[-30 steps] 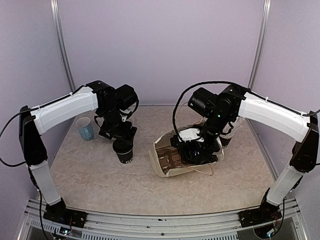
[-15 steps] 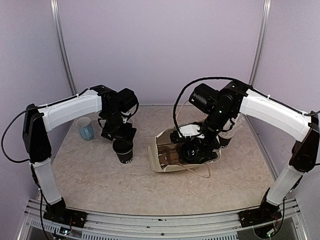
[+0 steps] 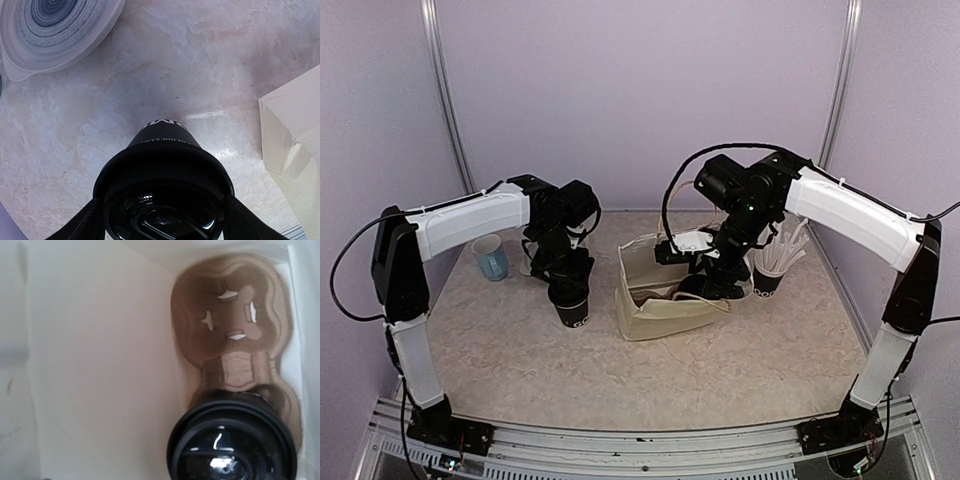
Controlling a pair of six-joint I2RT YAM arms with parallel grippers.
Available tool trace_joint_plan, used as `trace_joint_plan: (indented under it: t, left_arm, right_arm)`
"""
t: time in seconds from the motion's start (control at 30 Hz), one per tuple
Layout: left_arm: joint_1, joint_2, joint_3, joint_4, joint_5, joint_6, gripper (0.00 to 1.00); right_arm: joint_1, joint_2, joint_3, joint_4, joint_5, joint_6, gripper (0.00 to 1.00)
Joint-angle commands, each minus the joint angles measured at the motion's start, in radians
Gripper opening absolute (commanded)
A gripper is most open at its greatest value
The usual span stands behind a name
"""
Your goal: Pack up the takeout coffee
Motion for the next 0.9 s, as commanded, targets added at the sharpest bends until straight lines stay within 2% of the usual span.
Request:
trace_joint_plan:
  t: [0.0,0.13,0.3,0.47,0.63,0.87]
  left_arm:
    - [0.007,0.008,-0.031,0.012,0.015,0.003,0.73]
    - [0.007,-0.003,-0.044,0.011,0.011,-0.001,0.73]
    - [0.007,-0.035,0.012,-0.037,0.021,-0.003,0.68]
    - [0.007,-0.091,0.068,-0.101,0.024,-0.011,0.63]
    - [0.005,-0.154,0.211,-0.197,0.002,-0.038,0.61]
    - [-0.002,-0.212,0.444,-0.200,0.075,-0.079,0.58]
  right_arm:
    - [-0.024,0.025,0.038,0.028,-0.017,-0.010,0.91]
    - [-0.058,0.074,0.120,0.036,-0.035,-0.016,0.91]
    - [-0.094,0.128,0.293,-0.007,-0.070,-0.027,0.90]
    - [-0.104,0.097,0.294,-0.038,-0.131,-0.041,0.90]
    - [-0.104,0.062,0.296,-0.054,-0.172,-0.033,0.89]
    - [-0.104,0.028,0.335,-0.055,-0.170,-0.036,0.88]
